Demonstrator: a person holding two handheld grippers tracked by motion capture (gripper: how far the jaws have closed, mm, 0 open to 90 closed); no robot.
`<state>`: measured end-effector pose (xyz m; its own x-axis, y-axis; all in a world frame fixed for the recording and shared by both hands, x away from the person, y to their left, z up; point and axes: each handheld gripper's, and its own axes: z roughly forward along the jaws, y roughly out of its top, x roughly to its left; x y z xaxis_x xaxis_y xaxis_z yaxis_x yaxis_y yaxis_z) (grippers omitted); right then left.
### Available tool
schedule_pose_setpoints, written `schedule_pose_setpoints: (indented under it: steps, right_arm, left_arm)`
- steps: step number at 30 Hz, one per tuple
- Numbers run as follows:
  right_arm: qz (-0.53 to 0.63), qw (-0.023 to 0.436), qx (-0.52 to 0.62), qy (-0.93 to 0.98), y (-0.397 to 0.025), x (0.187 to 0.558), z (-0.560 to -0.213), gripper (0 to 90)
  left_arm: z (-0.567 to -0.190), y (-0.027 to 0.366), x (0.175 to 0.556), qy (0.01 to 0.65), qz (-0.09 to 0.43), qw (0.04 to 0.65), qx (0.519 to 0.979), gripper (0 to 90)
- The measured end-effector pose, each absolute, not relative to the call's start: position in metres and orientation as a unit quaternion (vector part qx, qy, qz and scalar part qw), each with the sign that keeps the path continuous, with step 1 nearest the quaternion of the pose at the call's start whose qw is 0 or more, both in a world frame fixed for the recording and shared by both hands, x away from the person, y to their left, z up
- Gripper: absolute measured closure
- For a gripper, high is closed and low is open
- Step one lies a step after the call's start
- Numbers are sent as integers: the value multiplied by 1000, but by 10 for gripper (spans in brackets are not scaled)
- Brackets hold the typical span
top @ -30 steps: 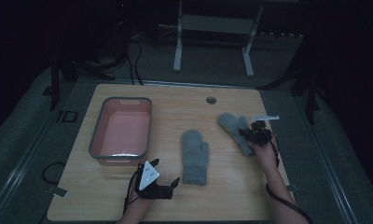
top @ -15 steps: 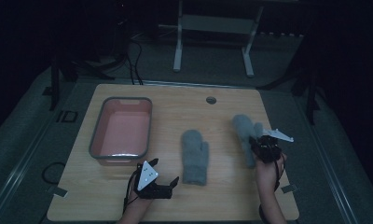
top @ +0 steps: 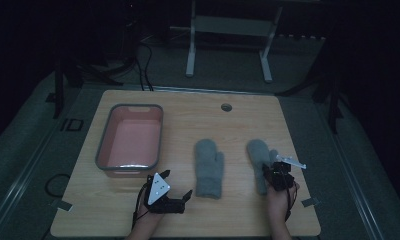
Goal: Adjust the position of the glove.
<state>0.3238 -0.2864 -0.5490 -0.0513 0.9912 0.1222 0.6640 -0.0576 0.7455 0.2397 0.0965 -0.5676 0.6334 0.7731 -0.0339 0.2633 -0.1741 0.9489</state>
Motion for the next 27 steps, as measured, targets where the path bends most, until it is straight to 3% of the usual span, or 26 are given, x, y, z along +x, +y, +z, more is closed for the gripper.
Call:
schedule_pose_setpoints:
  steps: [3, 8, 10, 13, 21, 27]
  right_arm:
    - [336, 247, 636, 649, -285, 323, -550, 657]
    - [360, 221, 614, 666, -290, 323, -541, 425]
    - [362, 215, 604, 677, -293, 324, -537, 412]
    - [339, 242, 576, 703, -295, 327, -534, 397]
    - [321, 234, 540, 742, -293, 335, -541, 391]
    - [297, 253, 534, 750, -290, 338, -549, 431]
  left_arm:
    - [-568, 96, 240, 355, 238, 534, 729, 3]
    - [-568, 97, 240, 356, 239, 534, 729, 3]
    - [-568, 97, 240, 356, 238, 534, 729, 3]
    - [-568, 97, 240, 356, 239, 534, 729, 3]
    - [-568, 98, 240, 355, 236, 538, 727, 3]
    - [-568, 97, 240, 356, 238, 535, 729, 3]
